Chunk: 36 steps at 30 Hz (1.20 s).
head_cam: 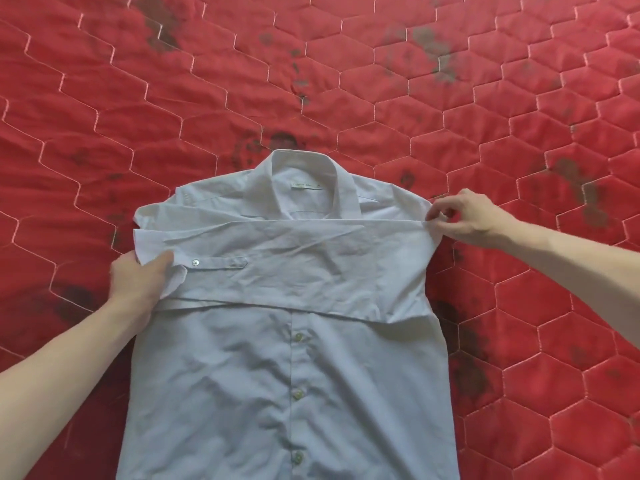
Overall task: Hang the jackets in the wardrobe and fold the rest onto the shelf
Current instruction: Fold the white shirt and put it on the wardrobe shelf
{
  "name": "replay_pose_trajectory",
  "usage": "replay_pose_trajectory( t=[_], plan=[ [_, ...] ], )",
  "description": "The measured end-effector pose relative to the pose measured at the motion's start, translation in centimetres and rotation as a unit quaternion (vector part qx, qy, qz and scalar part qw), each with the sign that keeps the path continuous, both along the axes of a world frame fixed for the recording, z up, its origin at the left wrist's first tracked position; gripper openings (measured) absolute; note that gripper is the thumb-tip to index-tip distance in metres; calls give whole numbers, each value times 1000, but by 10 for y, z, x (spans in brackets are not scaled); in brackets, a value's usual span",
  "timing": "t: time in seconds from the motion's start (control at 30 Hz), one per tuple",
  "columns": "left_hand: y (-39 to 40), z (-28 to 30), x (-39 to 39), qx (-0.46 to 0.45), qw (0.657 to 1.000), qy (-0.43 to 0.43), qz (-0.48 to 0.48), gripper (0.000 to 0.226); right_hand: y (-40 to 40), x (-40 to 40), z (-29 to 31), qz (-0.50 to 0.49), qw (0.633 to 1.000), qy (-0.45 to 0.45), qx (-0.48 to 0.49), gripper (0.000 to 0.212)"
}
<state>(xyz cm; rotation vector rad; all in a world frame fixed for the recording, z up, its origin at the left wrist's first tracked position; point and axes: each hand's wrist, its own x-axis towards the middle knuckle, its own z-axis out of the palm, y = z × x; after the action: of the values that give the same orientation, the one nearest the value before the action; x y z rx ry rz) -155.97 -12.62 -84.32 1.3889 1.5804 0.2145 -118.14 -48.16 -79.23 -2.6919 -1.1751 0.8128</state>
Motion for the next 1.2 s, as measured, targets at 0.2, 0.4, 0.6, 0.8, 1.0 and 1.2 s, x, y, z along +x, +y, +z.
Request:
replay_pose_trajectory(
  t=[0.2,0.4,0.6,0.8,1.0,1.2],
  plan=[
    [3,-14,-3,19,999,-1,36,18,8,13,4,89,987,-77,110,12],
    [1,-15,-8,81,997,-9,-10,13,4,16,-28,6,990,-141,-4,24],
    [5,-10,-2,170,984,33,-49,18,9,-21,-44,-112,970,-206,63,22],
    [-40,1,3,420,834,119,-338,47,19,-117,-57,-12,964,-165,207,42],
    [-63,-39,-17,299,826,240,-414,73,-10,-134,-89,-60,989,-136,16,78],
    [-55,-59,-36,326,803,226,-446,72,-16,-128,-99,-64,984,-159,45,81]
  ],
)
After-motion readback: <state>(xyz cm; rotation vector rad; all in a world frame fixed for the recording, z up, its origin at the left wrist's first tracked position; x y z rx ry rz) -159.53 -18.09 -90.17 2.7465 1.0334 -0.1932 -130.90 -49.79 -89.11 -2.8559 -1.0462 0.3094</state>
